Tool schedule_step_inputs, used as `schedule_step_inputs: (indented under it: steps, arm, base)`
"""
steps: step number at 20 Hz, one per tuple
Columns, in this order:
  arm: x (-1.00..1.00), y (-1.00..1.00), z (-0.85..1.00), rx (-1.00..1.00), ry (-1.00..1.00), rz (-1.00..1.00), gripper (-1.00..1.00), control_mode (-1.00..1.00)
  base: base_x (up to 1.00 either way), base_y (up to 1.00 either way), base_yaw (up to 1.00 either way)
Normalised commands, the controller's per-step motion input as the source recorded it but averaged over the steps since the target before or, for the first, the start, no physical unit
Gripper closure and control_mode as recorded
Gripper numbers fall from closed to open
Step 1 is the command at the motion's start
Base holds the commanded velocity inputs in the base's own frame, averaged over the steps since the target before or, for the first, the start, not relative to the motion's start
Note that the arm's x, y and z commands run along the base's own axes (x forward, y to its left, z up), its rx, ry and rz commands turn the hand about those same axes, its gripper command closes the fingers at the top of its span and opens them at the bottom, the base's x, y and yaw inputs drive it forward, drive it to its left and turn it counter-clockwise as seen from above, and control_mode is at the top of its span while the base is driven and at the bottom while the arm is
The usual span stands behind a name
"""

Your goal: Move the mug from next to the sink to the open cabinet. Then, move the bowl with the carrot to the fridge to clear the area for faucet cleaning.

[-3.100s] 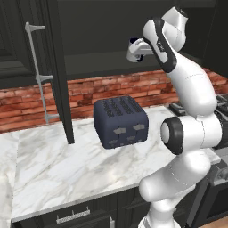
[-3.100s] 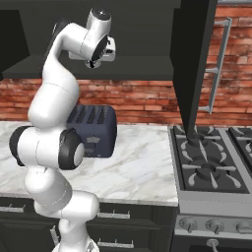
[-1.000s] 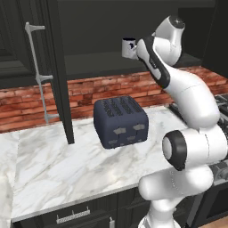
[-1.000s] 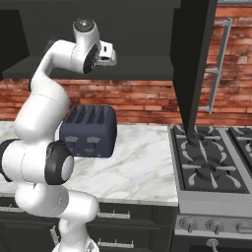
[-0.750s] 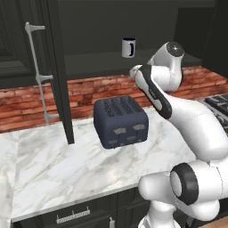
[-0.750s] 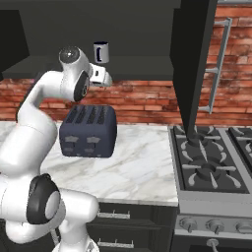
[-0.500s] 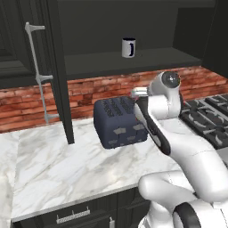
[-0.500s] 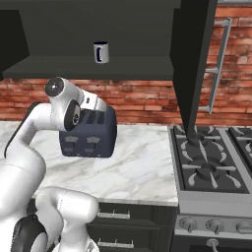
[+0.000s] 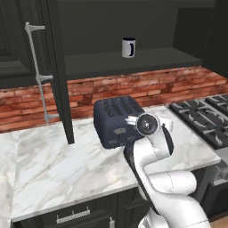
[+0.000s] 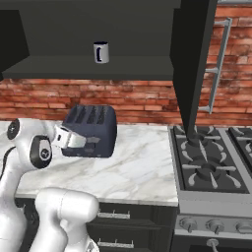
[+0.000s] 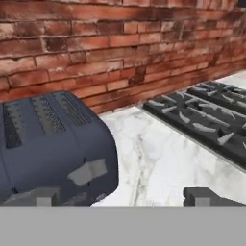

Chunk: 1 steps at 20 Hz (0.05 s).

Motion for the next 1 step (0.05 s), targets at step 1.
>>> schedule_step_inputs:
  steps: [1]
  arm:
    - [-1.00, 0.01, -1.00, -0.05, -0.13, -0.21, -1.00, -1.00]
  base:
    - [0.00, 0.00, 0.00]
